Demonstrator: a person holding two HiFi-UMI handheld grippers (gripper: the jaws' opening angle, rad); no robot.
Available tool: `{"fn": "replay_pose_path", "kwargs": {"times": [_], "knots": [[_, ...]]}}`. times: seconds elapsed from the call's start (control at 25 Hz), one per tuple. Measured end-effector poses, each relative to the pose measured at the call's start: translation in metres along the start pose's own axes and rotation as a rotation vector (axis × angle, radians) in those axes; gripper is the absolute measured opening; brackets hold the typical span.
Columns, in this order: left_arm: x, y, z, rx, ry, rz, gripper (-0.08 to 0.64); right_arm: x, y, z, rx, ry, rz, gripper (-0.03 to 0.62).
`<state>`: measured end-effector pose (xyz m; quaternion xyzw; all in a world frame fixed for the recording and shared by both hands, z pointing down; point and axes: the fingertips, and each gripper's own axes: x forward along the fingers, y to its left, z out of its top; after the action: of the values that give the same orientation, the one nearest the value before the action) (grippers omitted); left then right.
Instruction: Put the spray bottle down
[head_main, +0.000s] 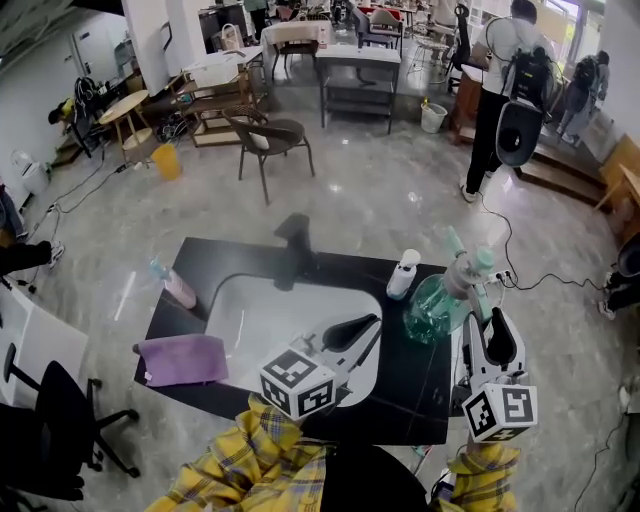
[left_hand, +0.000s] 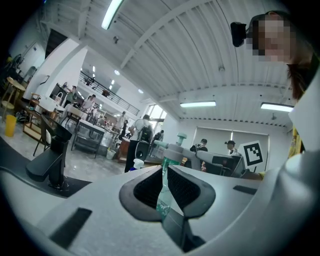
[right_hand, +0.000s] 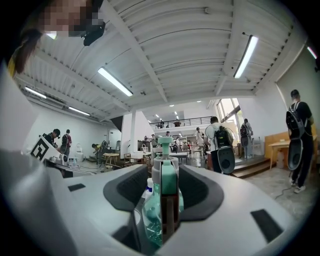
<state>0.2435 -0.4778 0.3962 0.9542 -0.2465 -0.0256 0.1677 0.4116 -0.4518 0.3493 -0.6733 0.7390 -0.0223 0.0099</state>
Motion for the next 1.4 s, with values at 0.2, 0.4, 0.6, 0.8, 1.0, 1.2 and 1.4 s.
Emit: {"fn": "replay_pose_path", "kwargs": {"times": [0.2, 0.4, 0.6, 0.8, 1.0, 1.2, 1.4], "knots": [[-0.014, -0.007, -0.007, -0.002, 0.011, -0.015, 0.029, -0.022, 0.007, -0.004, 0.001, 0.002, -0.028, 0.169], [-0.027, -0.018, -0.013, -0.002, 0.019, -0.039, 0.029, -0.045, 0.016, -0.008, 0.011, 0.013, -0.046, 0.169], [-0.044, -0.031, -0.014, 0.004, 0.023, -0.055, 0.029, -0.063, 0.03, -0.011, 0.024, 0.028, -0.052, 0.169], [-0.068, -0.036, -0.017, 0.014, 0.025, -0.049, 0.029, -0.08, 0.055, -0.018, 0.038, 0.043, -0.033, 0.169], [-0.091, -0.042, -0.022, 0.022, 0.035, -0.05, 0.029, -0.095, 0.079, -0.03, 0.064, 0.069, -0.018, 0.153], [-0.116, -0.05, -0.028, 0.023, 0.042, -0.052, 0.029, -0.114, 0.103, -0.04, 0.088, 0.093, -0.008, 0.127], [-0.139, -0.05, -0.035, 0.026, 0.054, -0.046, 0.029, -0.126, 0.125, -0.05, 0.117, 0.108, 0.005, 0.095]]}}
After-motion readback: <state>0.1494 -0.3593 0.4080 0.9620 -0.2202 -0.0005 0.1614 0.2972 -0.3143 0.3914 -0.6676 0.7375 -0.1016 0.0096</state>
